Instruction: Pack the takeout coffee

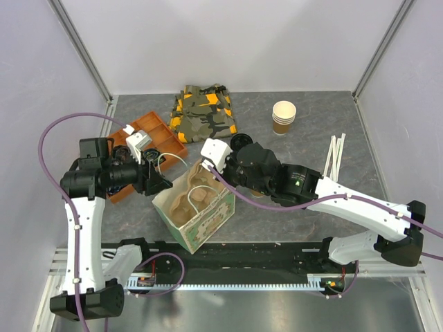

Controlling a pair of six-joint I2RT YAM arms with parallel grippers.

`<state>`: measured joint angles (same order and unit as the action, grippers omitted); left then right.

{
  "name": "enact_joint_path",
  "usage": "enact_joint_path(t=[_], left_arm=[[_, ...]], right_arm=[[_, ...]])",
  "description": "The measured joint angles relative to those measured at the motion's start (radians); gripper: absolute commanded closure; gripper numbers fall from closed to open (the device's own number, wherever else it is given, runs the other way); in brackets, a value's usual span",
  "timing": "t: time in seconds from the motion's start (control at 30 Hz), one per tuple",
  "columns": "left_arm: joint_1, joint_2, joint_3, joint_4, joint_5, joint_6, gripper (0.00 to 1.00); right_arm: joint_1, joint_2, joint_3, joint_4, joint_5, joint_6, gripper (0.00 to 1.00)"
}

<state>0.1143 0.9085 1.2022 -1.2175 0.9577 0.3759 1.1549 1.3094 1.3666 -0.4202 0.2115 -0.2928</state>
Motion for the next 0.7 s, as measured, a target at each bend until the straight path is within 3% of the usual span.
enact_joint_path(t=[0.2, 0.3, 0.33, 0.4, 0.7], left_arm=[[-0.034, 0.012, -0.026, 0.020, -0.016, 0.011, 0.52], [-0.068, 0.009, -0.032, 0.032, -0.018, 0.010, 0.72], [-0.080, 0.007, -0.035, 0.039, -0.019, 0.009, 0.84], [-0.099, 0.003, -0.037, 0.051, -0.022, 0.007, 0.98], [-0.134, -0.088, -0.060, 0.172, -0.066, -0.109, 0.98]], right_arm=[[0.000, 0.000, -0.006, 0.001, 0.001, 0.000, 1.00], [0.001, 0.000, -0.010, 0.005, 0.008, 0.000, 1.00], [0.001, 0.000, -0.013, 0.008, 0.013, 0.000, 1.00], [0.001, 0.000, -0.019, 0.017, 0.030, -0.001, 1.00], [0.024, 0.034, -0.019, 0.042, 0.180, -0.016, 1.00]])
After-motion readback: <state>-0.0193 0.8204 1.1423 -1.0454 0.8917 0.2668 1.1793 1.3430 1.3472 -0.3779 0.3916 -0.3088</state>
